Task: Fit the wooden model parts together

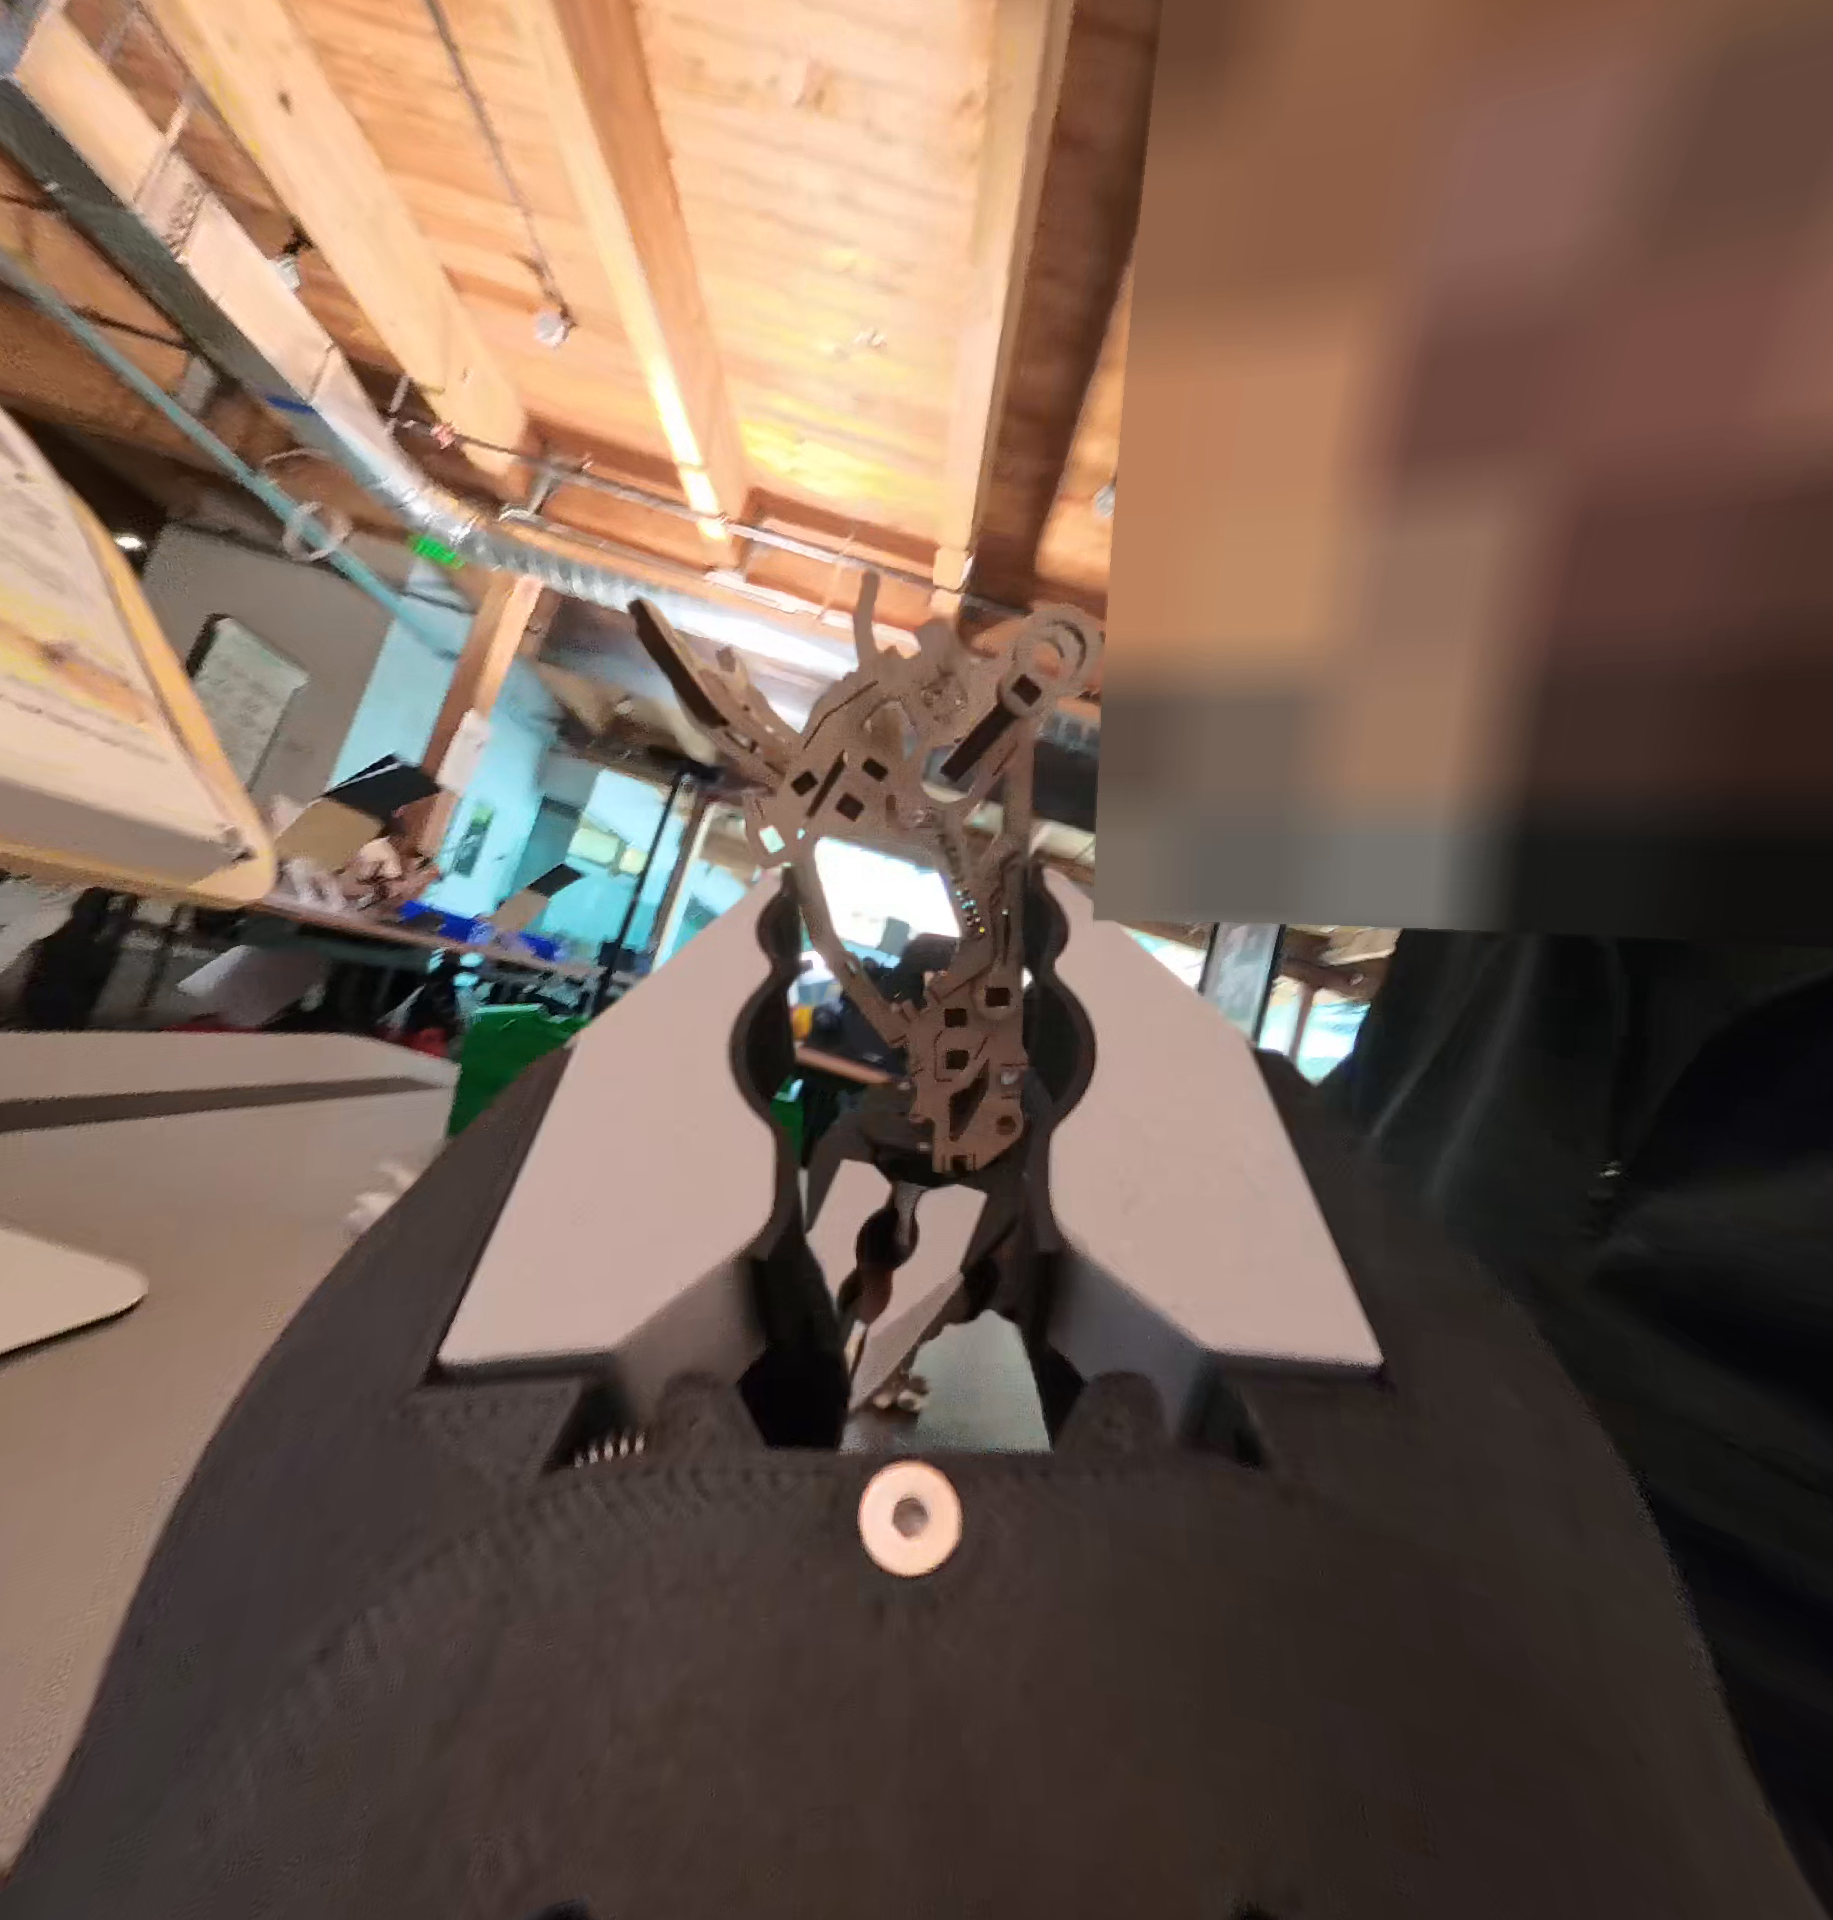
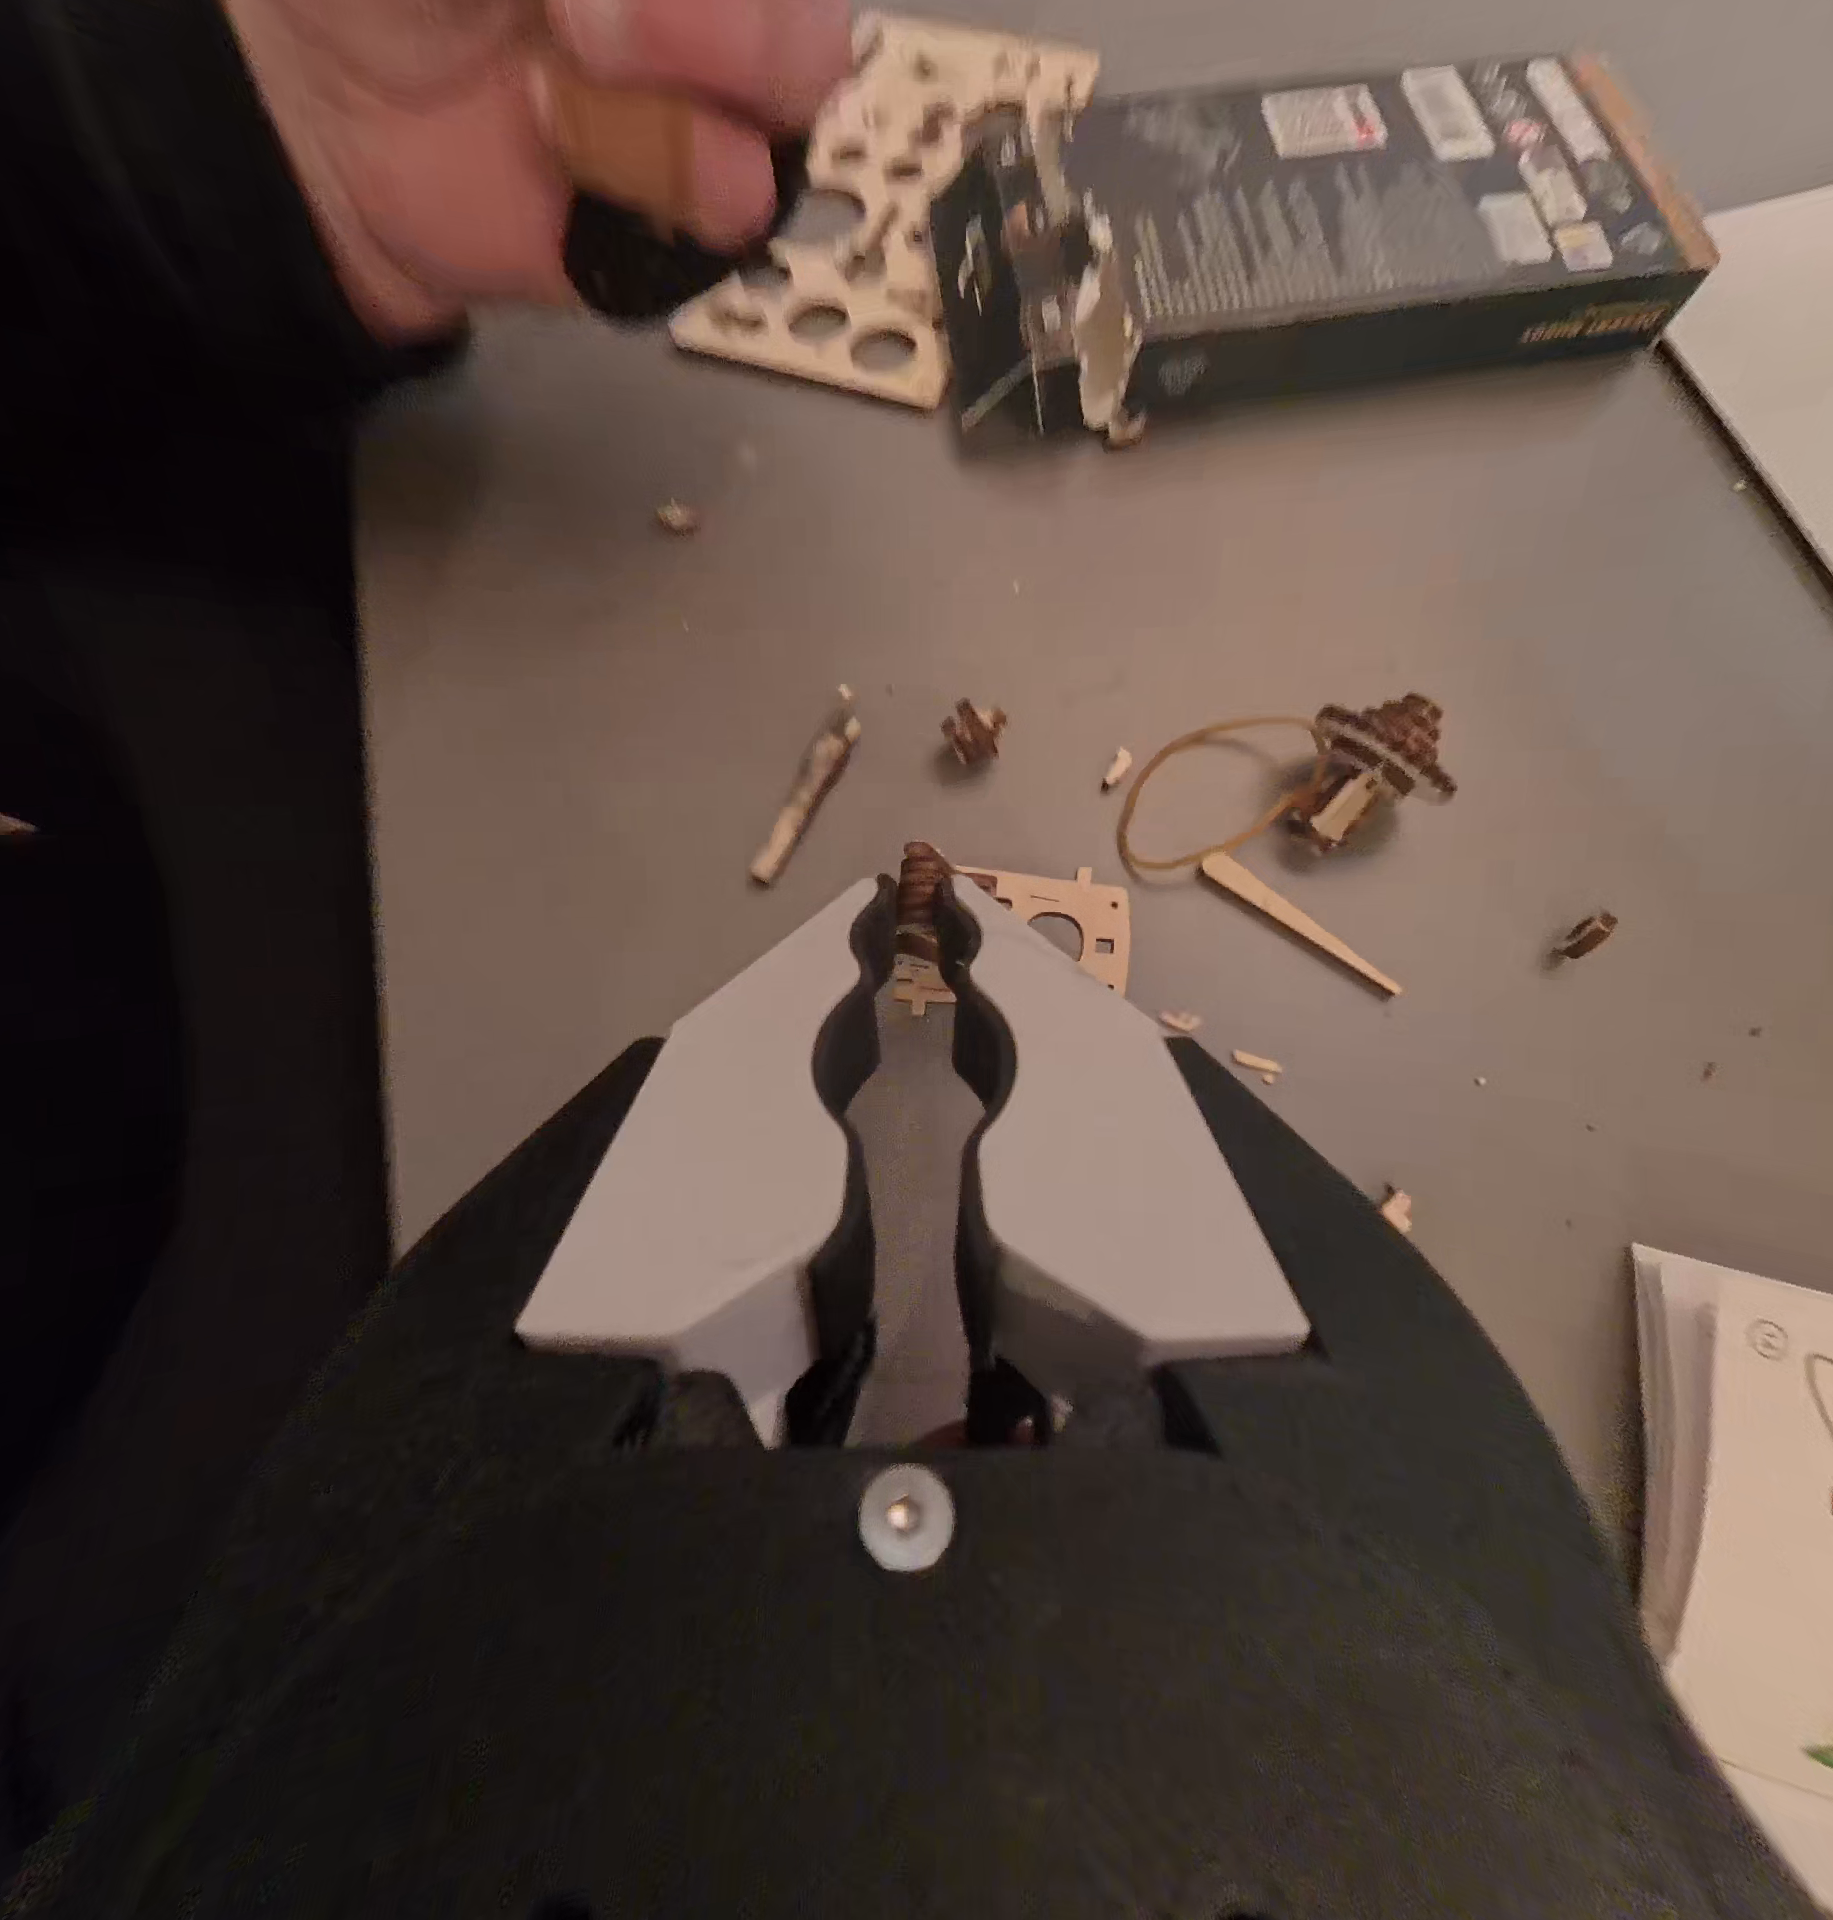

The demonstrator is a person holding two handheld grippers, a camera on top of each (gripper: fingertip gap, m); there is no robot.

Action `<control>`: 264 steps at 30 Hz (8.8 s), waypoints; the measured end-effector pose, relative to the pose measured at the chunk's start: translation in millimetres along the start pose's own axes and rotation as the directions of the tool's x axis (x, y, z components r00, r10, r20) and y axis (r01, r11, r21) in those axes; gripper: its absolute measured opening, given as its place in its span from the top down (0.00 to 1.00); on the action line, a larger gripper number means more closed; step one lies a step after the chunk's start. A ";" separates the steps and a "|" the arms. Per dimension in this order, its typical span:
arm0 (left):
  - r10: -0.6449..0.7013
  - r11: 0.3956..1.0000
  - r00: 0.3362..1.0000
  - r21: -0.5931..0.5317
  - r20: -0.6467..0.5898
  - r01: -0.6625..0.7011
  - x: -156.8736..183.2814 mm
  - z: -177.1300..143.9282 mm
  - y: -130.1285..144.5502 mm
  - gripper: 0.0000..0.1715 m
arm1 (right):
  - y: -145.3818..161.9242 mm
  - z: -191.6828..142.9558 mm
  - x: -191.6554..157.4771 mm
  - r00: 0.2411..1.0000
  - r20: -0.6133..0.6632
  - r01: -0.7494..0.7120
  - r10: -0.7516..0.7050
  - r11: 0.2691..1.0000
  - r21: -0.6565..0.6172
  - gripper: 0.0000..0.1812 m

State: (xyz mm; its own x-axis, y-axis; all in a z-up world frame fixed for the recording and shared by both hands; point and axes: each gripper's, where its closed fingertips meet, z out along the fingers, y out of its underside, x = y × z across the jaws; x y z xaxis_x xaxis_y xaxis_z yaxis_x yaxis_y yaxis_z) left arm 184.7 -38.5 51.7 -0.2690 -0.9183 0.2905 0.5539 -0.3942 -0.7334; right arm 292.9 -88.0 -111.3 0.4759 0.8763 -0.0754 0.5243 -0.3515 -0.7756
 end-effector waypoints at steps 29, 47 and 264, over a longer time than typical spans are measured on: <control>0.231 0.956 0.967 -0.157 -0.111 -0.247 23.7 11.4 28.3 0.76 | -45.7 -19.8 -29.1 0.996 0.075 0.045 -0.049 0.998 0.046 0.80; 0.109 0.985 0.911 0.168 -0.397 -0.045 75.6 48.7 -7.6 0.77 | -174.7 -44.7 -82.5 0.561 0.825 -0.599 0.064 0.719 0.351 0.97; 0.105 0.609 0.663 -0.575 0.741 0.546 -35.7 -136.1 129.4 0.99 | -33.8 113.7 -14.2 0.979 0.198 -0.020 0.037 0.996 -0.088 0.90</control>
State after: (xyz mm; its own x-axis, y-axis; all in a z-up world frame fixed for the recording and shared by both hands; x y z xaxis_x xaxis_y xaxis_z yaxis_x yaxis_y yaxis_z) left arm 158.7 -51.7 -137.3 0.4635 -0.6775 0.5711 -0.2633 -0.7207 -0.6413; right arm 188.1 -51.1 -155.2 0.3452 0.9107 -0.2269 0.5752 -0.3963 -0.7156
